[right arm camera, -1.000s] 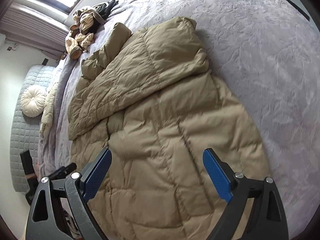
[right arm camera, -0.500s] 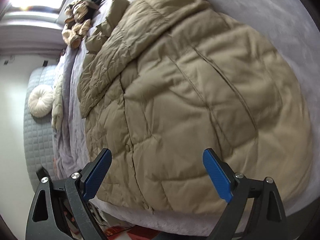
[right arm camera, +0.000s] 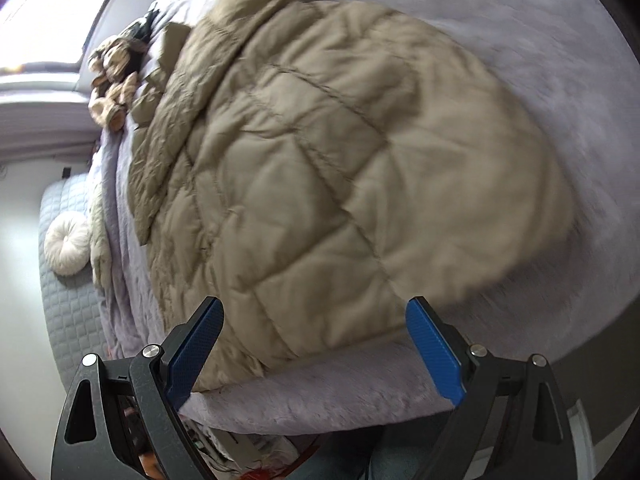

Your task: Fold large clothes

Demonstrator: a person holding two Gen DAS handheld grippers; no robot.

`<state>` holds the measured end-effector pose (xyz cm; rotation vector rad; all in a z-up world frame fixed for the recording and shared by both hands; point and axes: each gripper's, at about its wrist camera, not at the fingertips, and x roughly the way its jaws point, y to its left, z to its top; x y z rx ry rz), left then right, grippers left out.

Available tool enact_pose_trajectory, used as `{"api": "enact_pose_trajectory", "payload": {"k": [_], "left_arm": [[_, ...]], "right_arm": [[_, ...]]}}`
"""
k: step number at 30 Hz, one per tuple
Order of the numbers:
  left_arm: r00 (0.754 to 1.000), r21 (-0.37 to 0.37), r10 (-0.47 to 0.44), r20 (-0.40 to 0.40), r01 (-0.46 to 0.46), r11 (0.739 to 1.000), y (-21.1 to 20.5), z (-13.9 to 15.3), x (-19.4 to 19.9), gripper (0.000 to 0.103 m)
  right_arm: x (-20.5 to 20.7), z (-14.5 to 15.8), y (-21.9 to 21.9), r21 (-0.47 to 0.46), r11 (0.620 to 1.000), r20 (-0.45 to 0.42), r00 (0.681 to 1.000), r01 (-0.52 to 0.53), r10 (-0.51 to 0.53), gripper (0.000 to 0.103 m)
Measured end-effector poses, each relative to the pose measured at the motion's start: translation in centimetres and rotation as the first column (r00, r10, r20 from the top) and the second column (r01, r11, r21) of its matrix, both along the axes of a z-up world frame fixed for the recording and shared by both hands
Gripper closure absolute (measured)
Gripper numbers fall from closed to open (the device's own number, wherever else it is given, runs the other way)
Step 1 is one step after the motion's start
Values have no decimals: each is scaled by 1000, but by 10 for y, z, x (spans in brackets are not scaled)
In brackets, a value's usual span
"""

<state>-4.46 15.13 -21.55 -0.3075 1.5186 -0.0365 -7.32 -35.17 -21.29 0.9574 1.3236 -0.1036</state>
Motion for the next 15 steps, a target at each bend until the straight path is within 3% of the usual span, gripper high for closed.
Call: {"api": "enact_pose_trajectory", "payload": {"k": [3, 7, 10, 15], "left_arm": [[999, -93, 49, -17, -50, 994, 13, -9, -6, 1], [991, -254, 128, -46, -135, 958, 20, -24, -5, 1], [990, -316, 134, -36, -138, 939, 13, -30, 4, 1], [988, -357, 151, -34, -153, 922, 1, -33, 21, 1]], "right_arm": [[-15, -8, -5, 33, 998, -12, 998, 56, -55, 9], [-28, -23, -12, 69, 991, -26, 993, 115, -113, 9], [-35, -35, -15, 102, 983, -35, 988, 156, -153, 9], [-42, -48, -22, 164, 956, -33, 970, 243, -241, 9]]}}
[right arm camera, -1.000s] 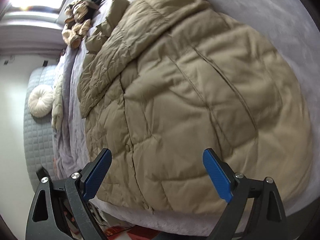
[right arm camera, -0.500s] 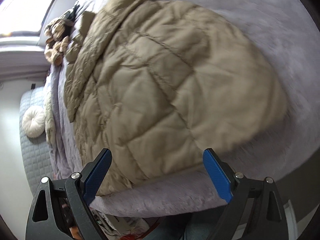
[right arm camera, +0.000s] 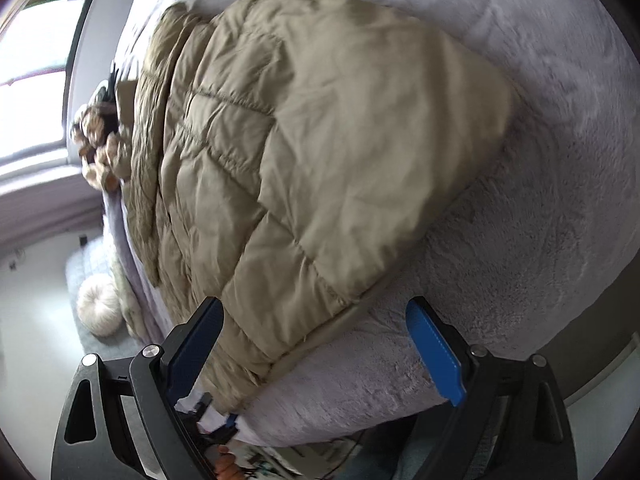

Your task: Fold large clothes

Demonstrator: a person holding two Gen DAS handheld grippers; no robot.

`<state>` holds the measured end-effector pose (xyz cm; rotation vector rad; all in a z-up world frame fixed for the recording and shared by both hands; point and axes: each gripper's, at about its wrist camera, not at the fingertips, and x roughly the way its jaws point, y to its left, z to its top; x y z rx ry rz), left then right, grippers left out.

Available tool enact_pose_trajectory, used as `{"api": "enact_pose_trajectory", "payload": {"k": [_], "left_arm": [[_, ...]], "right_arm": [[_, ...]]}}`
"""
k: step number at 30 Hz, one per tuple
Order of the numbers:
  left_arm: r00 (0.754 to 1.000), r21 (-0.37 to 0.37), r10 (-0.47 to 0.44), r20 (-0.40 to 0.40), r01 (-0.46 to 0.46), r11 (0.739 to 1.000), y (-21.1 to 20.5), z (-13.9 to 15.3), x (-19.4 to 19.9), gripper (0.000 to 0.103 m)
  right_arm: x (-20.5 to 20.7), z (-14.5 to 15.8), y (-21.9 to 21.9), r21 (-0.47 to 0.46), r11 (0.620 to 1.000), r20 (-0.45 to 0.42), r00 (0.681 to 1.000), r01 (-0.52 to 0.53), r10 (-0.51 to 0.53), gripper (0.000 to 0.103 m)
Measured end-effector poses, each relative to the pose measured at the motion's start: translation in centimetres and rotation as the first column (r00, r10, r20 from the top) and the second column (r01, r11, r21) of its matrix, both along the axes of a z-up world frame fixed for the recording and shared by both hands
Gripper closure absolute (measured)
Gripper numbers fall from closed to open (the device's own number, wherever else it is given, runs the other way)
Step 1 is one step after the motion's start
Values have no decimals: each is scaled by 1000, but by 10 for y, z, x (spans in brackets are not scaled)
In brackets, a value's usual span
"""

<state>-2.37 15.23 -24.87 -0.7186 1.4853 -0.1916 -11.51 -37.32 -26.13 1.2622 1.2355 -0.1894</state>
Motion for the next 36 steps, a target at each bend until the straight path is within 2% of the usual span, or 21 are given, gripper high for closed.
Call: {"api": "enact_pose_trajectory", "payload": {"k": [3, 8, 9, 10, 11, 12, 13, 14, 15, 17, 19, 22, 25, 29, 31, 36], "left_arm": [[1000, -21, 17, 1, -17, 1000, -4, -1, 4, 1], [1000, 3, -13, 9, 13, 1000, -14, -2, 8, 1], [1000, 6, -10, 11, 10, 1000, -15, -1, 9, 7], [1000, 2, -7, 14, 7, 1000, -15, -1, 10, 24], [1000, -7, -9, 15, 9, 1000, -14, -2, 10, 37], [1000, -26, -11, 17, 11, 1000, -14, -3, 11, 69], [1000, -55, -3, 18, 4, 998, -11, -3, 11, 85], [1000, -88, 24, 20, -23, 996, -8, -1, 13, 85], [999, -103, 44, 30, -41, 994, -5, 3, 14, 89], [997, -113, 60, 54, -53, 992, -1, 18, 18, 89], [993, -124, 69, 95, -57, 991, 1, 40, 25, 89], [984, -130, 75, 161, -54, 990, 1, 72, 43, 89], [963, -118, 72, 260, -43, 992, 0, 110, 76, 89], [931, -101, 73, 359, -39, 994, -7, 143, 132, 89], [914, -70, 69, 401, -44, 997, -14, 156, 168, 89], [892, -20, 79, 445, -78, 997, -21, 159, 245, 89]], "right_arm": [[-1, -6, -9, 28, 998, 33, 997, 64, -65, 9], [-7, -15, -22, 72, 981, 62, 981, 178, -182, 9], [-11, -16, -26, 79, 976, 72, 975, 204, -209, 9], [-13, -17, -28, 85, 972, 76, 971, 219, -225, 9], [-16, -19, -32, 96, 968, 79, 968, 232, -239, 9], [-17, -20, -36, 109, 965, 82, 965, 238, -248, 9], [-17, -22, -39, 124, 961, 87, 962, 246, -258, 10], [-16, -24, -42, 138, 957, 88, 959, 256, -269, 20], [-14, -26, -44, 154, 952, 90, 956, 264, -280, 48], [-7, -30, -46, 174, 950, 70, 959, 258, -273, 89], [2, -24, -49, 160, 959, 75, 966, 232, -247, 93], [23, -2, -50, 139, 978, 130, 977, 154, -172, 93], [49, 28, -54, 115, 990, 197, 975, 82, -104, 94], [103, 71, -63, 79, 997, 310, 950, 5, -29, 94], [139, 90, -66, 52, 998, 360, 933, -40, 19, 94], [247, 119, -73, -30, 985, 434, 885, -172, 168, 94]]}}
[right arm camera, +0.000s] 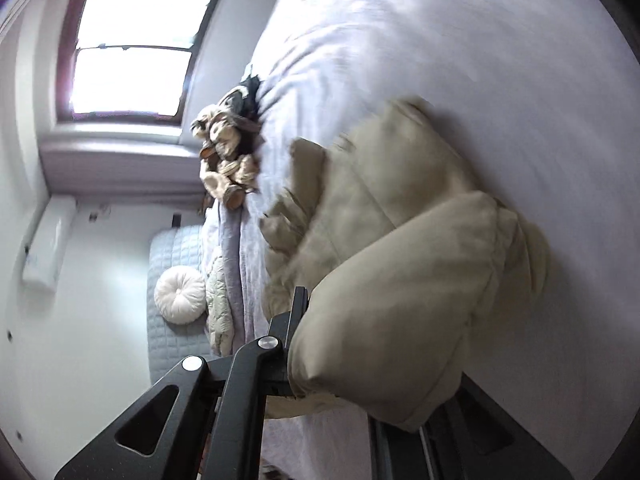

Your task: Fold large clothes

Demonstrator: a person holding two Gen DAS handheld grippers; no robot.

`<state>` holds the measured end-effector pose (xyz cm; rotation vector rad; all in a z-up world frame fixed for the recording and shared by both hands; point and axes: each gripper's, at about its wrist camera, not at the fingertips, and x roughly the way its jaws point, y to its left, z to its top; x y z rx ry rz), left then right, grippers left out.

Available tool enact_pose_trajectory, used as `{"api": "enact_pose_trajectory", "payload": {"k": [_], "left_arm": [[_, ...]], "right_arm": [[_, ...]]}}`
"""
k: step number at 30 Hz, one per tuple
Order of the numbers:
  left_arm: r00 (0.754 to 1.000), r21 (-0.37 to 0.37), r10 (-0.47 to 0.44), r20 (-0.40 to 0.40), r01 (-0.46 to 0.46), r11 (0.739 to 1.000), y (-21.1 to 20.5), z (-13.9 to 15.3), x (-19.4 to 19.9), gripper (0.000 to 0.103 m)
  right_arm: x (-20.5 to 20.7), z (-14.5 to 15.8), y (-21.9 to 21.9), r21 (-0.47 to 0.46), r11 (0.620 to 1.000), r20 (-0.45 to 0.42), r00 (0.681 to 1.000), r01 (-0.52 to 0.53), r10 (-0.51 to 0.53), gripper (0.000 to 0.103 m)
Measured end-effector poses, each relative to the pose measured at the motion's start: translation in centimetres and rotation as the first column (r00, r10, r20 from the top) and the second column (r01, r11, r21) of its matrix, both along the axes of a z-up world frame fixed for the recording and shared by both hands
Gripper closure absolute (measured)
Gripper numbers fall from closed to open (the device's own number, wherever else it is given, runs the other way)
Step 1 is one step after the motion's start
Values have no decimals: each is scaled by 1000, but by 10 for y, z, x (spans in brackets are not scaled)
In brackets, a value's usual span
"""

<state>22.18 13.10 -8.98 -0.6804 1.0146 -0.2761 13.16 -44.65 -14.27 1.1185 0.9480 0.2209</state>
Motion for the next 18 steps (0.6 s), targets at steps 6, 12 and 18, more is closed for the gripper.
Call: {"api": "enact_pose_trajectory", "payload": {"k": [6, 12, 18], "left_arm": [[998, 77, 0, -64, 5, 997, -9, -48, 80, 89], [984, 160, -78, -161, 104, 982, -18, -93, 113, 85], [965, 235, -211, -156, 244, 941, -25, -70, 107, 75]], "right_arm": [[110, -9, -1, -92, 994, -40, 998, -55, 52, 94], [159, -56, 2, -155, 987, -146, 989, -28, 5, 94], [162, -78, 2, -129, 991, -184, 982, 25, -49, 94]]}}
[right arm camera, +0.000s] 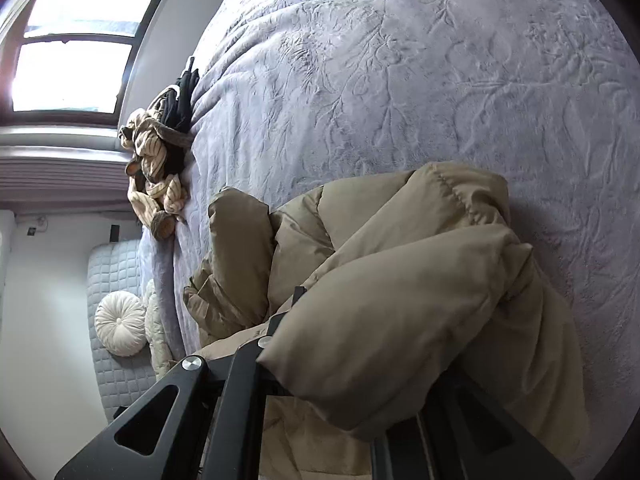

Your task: Fold large clothes

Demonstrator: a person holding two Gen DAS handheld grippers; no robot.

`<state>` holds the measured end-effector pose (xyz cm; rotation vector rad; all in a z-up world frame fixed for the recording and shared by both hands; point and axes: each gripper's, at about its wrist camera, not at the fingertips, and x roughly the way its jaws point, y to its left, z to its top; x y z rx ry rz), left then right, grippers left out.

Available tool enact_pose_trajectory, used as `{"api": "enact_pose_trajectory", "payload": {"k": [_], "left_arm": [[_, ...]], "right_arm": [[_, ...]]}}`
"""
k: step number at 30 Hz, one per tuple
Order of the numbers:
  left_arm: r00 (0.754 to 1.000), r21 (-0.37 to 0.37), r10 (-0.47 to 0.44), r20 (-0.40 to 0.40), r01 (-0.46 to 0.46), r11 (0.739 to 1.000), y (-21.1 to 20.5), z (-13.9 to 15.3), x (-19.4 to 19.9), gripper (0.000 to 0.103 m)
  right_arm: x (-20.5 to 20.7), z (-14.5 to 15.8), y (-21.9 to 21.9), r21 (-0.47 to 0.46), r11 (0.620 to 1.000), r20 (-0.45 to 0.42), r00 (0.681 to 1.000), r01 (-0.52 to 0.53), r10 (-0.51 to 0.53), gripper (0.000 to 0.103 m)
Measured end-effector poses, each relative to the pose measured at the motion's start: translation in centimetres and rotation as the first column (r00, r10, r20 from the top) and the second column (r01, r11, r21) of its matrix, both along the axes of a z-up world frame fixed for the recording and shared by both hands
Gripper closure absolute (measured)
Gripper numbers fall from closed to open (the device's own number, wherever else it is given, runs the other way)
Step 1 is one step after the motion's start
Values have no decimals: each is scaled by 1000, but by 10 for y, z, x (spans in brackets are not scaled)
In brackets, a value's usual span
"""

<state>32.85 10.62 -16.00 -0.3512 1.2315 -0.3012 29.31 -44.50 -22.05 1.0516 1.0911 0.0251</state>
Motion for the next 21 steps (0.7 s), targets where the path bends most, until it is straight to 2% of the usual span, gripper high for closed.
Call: {"api": "enact_pose_trajectory", "payload": {"k": [2, 3, 4, 5, 7, 10, 11, 12, 14, 15, 17, 18, 20, 21], "left_arm": [[999, 15, -26, 21, 26, 1000, -1, 11, -6, 52], [999, 33, -29, 40, 28, 999, 0, 16, -8, 25], [997, 65, -27, 67, 23, 998, 0, 23, -10, 5], [994, 117, -28, 107, 16, 993, 0, 31, -13, 1], [987, 194, -55, 151, 25, 981, 0, 39, -16, 1], [989, 230, -40, 145, 6, 973, 1, 33, -14, 1], [989, 235, -34, 142, 0, 972, 1, 30, -13, 1], [990, 237, -27, 138, -6, 971, 2, 25, -12, 2], [991, 248, -6, 130, -26, 968, 3, 16, -10, 3], [992, 257, 6, 128, -39, 966, 5, 10, -8, 12], [993, 282, 23, 117, -56, 958, 9, -1, -2, 15], [993, 285, 34, 114, -65, 956, 13, -7, 1, 15], [993, 291, 59, 105, -87, 953, 21, -18, 9, 15], [993, 291, 67, 101, -94, 952, 25, -23, 13, 15]], "right_arm": [[1, 1, 0, -4, 1000, -9, 1000, -4, 4, 93], [3, 1, 0, -3, 1000, -14, 1000, -2, 2, 92], [6, 0, -1, -1, 1000, -22, 1000, 1, -1, 92], [8, -1, -1, -4, 1000, -32, 999, 5, -5, 91], [11, -3, 0, -3, 1000, -42, 999, 12, -12, 89], [16, -5, 1, -1, 1000, -49, 999, 14, -14, 79], [18, -5, 3, -3, 1000, -45, 999, 9, -9, 68], [19, -1, 5, -5, 1000, -35, 999, 1, -1, 53], [20, 14, 10, -21, 999, 6, 999, -41, 41, 36], [21, 24, 13, -38, 997, 30, 997, -69, 70, 36], [18, 49, 20, -120, 983, 76, 986, -142, 151, 36], [14, 61, 22, -192, 966, 90, 977, -173, 193, 36], [4, 76, 24, -371, 904, 67, 965, -213, 255, 36], [-1, 78, 25, -457, 859, 37, 960, -229, 276, 36]]}}
